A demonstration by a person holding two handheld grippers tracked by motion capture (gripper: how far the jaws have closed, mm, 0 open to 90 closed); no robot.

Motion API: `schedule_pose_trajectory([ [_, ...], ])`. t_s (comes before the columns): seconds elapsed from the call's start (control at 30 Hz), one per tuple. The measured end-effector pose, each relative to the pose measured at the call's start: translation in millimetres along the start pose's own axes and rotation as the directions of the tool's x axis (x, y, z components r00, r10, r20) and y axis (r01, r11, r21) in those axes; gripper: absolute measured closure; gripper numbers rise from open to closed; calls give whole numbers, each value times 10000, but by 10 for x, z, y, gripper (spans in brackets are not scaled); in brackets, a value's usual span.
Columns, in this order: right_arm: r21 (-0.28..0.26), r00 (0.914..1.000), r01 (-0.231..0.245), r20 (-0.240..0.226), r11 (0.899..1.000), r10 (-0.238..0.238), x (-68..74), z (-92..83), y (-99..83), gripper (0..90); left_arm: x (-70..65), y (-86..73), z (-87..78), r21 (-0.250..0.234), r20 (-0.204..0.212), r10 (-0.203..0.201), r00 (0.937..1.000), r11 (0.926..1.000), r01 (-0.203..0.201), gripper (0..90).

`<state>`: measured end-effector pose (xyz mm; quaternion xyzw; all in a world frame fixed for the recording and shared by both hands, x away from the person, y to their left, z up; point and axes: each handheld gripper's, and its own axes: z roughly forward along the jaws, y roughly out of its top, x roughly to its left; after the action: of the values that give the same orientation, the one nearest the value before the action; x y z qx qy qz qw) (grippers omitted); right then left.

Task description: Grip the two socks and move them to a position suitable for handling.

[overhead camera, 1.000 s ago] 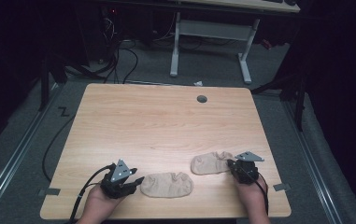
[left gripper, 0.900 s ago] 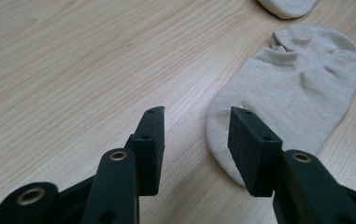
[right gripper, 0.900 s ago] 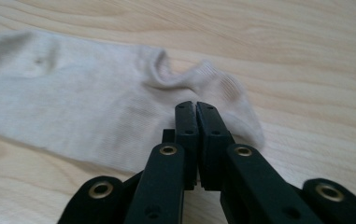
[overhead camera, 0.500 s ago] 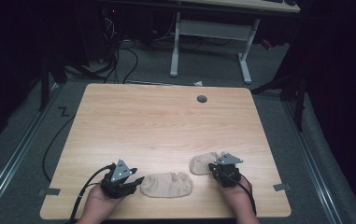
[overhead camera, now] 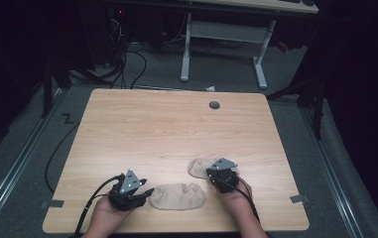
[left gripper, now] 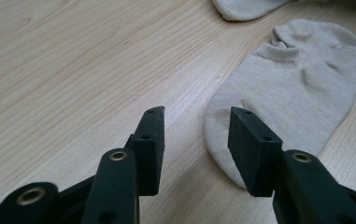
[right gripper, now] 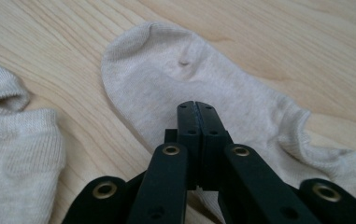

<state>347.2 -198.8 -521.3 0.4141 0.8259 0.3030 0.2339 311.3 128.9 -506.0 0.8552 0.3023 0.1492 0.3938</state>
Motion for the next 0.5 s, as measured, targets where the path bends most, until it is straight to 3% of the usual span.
schedule_pose_trajectory([
  [0.03,-378,9994,-258,214,9990,266,-58,-101,-4,889,5,-3,-9,-28,-10,-14,10000,10000,14,565],
  [0.07,-378,9994,-258,214,9990,266,-58,-101,-4,889,5,-3,-9,-28,-10,-14,10000,10000,14,565],
  [0.1,-689,9958,-695,546,9952,733,-161,-229,-53,890,14,-5,-19,-44,-4,-48,10000,10000,48,565],
  [0.13,-689,9958,-695,546,9952,733,-161,-229,-53,890,14,-5,-19,-44,-4,-48,10000,10000,48,565],
  [0.17,-681,9883,-1129,951,9913,1191,-279,-339,-155,890,18,-5,-25,-76,-12,-62,10000,10000,62,565],
  [0.2,-681,9883,-1129,951,9913,1191,-279,-339,-155,890,18,-5,-25,-76,-12,-62,10000,10000,62,565],
  [0.23,-593,9778,-1589,1287,9855,1654,-404,-414,-275,890,20,-3,-26,-87,-3,-63,10000,9999,63,565],
  [0.27,-569,9747,-1740,1324,9831,1802,-448,-433,-313,890,20,-1,-24,-85,-2,-62,10000,9999,62,565],
  [0.37,-328,9694,-2059,1295,9780,2084,-529,-423,-397,889,18,3,-15,-72,-20,-77,10000,9999,77,564],
  [0.5,116,9742,-1954,1179,9807,1927,-532,-267,-392,889,21,0,-7,-44,-30,-113,9999,9999,113,562],
])
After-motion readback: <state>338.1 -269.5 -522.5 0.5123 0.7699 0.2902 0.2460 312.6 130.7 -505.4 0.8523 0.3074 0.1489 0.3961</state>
